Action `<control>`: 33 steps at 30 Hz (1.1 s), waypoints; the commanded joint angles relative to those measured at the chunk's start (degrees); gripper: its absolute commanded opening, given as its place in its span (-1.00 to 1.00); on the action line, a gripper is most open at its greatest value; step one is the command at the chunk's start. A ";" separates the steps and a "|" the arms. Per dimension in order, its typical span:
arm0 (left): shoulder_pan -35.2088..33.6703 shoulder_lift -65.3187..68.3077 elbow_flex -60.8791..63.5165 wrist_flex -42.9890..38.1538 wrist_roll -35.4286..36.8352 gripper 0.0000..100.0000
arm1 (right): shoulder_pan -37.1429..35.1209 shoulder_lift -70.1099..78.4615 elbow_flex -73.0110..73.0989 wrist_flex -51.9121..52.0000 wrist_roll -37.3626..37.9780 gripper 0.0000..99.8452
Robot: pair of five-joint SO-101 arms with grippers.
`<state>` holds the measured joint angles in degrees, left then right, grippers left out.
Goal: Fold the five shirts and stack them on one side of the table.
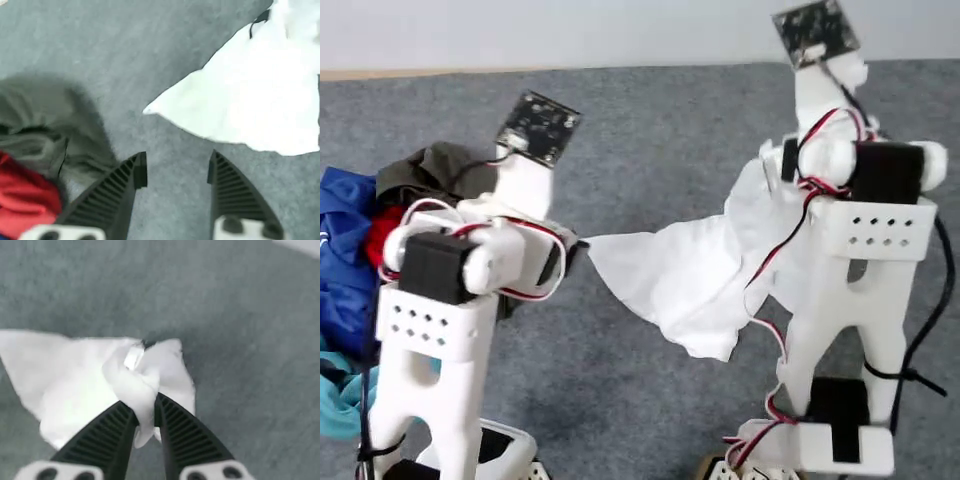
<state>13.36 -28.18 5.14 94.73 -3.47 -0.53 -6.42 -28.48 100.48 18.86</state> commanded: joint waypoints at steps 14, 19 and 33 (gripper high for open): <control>12.57 26.99 -1.89 -9.58 -0.18 -0.59 | 6.02 -7.08 16.97 -1.01 -0.97 -0.98; 15.12 33.58 -2.07 -14.86 -0.18 -0.58 | 6.02 -7.08 16.97 -1.01 -0.79 -0.98; 15.38 46.51 -2.15 -20.04 -5.36 -0.51 | 6.11 -7.16 16.97 -0.84 -0.62 -0.98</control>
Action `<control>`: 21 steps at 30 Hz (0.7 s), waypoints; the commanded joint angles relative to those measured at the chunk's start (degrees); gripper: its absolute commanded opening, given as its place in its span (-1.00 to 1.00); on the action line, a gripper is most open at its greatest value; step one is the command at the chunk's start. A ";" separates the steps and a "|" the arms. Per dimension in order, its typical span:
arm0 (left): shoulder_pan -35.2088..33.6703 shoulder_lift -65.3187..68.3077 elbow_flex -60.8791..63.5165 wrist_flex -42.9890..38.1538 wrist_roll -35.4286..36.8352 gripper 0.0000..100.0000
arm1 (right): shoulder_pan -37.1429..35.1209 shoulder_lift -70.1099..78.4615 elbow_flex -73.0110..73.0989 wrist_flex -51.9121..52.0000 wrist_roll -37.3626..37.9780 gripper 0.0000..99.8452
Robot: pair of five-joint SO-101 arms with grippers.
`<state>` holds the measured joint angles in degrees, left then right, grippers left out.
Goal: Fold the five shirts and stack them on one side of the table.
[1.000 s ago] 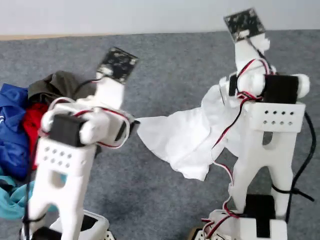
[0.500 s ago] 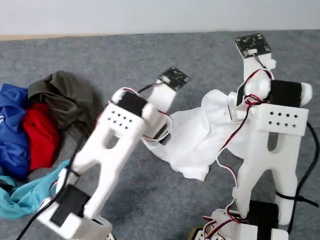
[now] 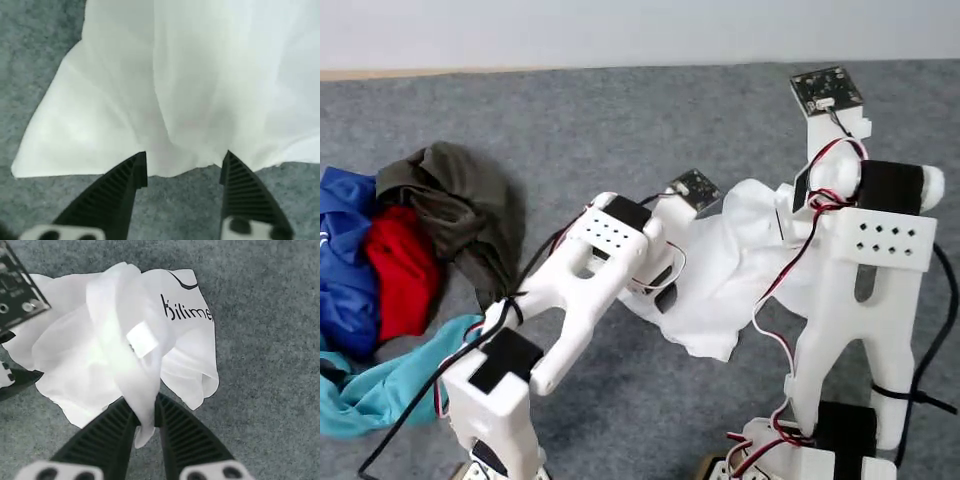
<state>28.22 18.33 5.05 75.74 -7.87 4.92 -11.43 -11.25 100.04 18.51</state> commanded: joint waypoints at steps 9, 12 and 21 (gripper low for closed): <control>3.43 2.46 -3.56 -2.99 -0.97 -0.51 | 0.57 -2.15 -0.26 -0.48 -0.26 -0.98; 4.40 5.36 -5.14 -2.99 -0.97 -0.51 | 0.57 -2.15 -0.26 -0.48 -0.26 -0.98; 4.57 13.27 -14.29 1.93 -0.97 -0.54 | 0.57 -2.15 -0.35 -0.48 -0.26 -0.98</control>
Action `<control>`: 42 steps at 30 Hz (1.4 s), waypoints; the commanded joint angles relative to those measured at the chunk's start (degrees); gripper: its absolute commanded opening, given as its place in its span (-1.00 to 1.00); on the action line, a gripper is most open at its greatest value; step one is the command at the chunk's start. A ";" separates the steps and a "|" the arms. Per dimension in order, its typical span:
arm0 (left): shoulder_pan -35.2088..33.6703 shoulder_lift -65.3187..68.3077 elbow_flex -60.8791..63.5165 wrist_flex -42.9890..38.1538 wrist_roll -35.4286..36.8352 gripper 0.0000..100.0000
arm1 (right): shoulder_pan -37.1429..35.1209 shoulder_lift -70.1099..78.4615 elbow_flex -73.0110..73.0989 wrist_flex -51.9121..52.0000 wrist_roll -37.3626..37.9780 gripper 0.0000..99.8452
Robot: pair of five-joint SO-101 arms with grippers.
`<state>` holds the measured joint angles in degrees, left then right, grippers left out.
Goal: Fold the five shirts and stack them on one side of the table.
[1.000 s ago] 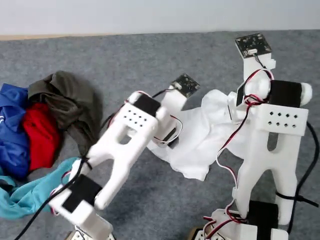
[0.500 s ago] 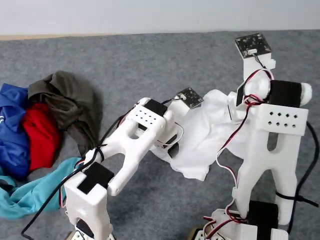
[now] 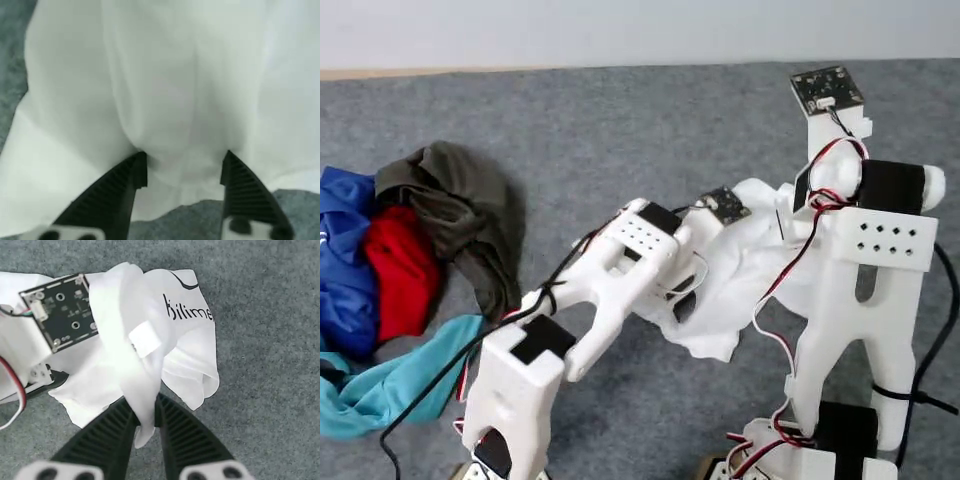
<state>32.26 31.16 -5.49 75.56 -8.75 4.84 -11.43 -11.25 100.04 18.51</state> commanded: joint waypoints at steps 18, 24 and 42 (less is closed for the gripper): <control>4.48 -3.25 -17.45 13.98 -0.09 -0.99 | 0.66 -4.79 -0.44 -0.57 -0.26 -0.98; 1.93 -8.26 -19.56 17.05 -0.09 -1.00 | 0.66 -5.23 -0.44 -0.57 -0.26 -0.98; -18.37 -34.99 -33.71 23.56 -0.26 -0.99 | 0.66 -15.96 -0.53 -4.26 -0.26 -0.98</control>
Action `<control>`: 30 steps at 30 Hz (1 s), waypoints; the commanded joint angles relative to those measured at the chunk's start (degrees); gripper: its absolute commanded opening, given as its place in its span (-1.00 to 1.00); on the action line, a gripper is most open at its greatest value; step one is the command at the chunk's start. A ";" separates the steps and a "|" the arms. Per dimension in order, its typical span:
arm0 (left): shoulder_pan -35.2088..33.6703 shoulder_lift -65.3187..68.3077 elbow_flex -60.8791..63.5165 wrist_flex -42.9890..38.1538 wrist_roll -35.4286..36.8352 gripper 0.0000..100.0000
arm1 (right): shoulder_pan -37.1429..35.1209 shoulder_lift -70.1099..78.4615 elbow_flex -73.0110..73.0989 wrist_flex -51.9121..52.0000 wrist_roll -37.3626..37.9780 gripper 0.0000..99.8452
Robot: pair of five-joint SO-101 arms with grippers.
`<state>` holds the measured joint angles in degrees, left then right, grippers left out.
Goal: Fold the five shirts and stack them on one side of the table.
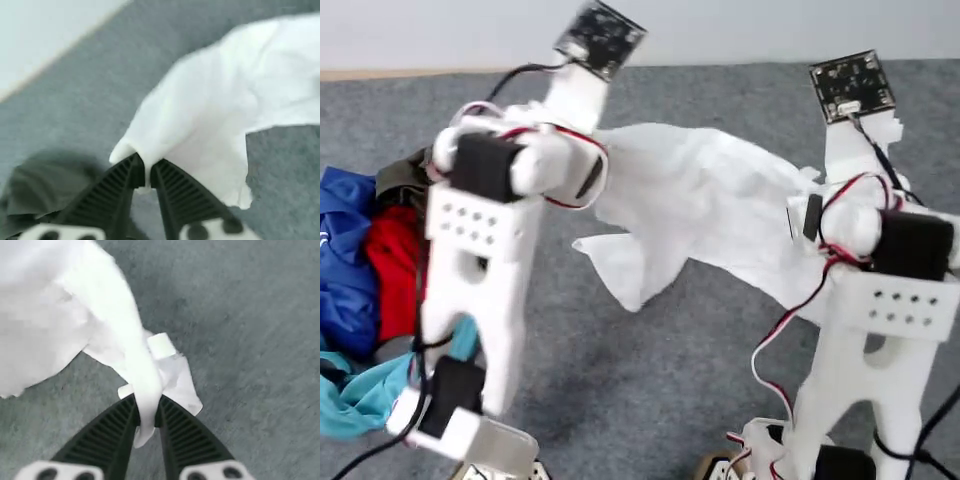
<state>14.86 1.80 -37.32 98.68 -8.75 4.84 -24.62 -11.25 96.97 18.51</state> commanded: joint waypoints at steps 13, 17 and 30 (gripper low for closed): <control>-6.86 -22.33 -1.98 -14.59 -0.26 -0.99 | 4.70 -15.16 -0.53 -17.98 -0.26 -0.98; -6.86 -26.64 -1.98 -19.16 -0.26 -0.99 | 4.53 -19.12 -0.44 -22.99 -0.26 -0.98; -10.37 -37.36 -1.89 -21.54 -0.35 -0.99 | 4.70 -28.97 -0.44 -28.53 1.05 -0.98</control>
<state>6.77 -33.19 -37.76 78.46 -8.84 8.79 -52.31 -11.25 69.89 18.51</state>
